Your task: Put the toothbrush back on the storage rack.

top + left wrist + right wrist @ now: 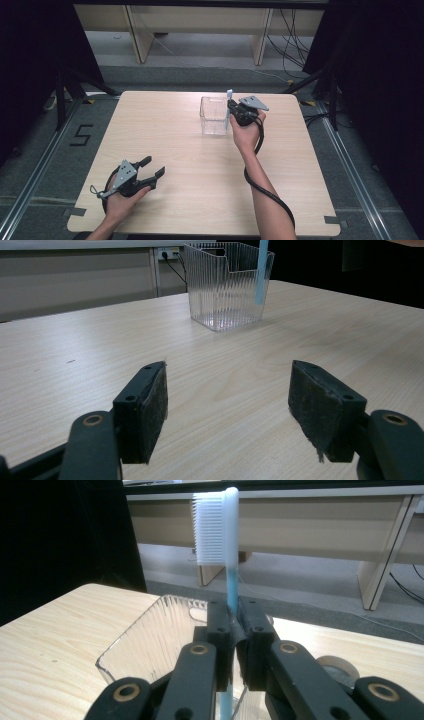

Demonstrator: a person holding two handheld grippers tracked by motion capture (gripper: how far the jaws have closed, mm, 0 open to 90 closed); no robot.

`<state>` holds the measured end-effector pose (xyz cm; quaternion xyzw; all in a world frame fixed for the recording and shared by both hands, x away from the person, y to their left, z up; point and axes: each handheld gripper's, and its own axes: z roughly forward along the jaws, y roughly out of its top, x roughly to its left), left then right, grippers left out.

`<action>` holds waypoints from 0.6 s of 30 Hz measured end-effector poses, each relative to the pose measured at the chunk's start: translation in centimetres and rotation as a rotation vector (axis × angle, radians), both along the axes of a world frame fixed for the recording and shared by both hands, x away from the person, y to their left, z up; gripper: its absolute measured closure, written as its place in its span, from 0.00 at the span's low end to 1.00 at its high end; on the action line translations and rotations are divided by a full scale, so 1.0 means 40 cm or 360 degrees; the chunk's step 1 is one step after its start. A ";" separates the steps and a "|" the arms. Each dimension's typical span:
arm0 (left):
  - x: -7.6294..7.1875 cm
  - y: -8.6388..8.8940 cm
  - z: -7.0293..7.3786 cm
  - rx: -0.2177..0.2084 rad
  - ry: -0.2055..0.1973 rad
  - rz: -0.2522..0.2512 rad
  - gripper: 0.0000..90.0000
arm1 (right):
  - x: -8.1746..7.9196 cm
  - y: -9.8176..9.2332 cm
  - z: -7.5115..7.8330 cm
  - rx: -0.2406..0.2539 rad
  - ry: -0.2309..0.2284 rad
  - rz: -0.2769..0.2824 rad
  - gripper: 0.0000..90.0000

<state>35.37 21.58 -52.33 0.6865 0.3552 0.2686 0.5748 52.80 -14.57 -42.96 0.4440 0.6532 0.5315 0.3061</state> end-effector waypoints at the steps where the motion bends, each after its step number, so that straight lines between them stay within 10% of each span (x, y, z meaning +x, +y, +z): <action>1: 0.000 0.000 0.000 -0.0001 0.0000 0.0000 0.36 | -0.001 0.002 -0.003 0.0018 0.0017 0.0002 0.95; 18: 0.000 0.000 0.000 0.0000 0.0000 -0.0001 0.36 | -0.008 0.003 -0.031 0.0019 0.0051 -0.0008 0.95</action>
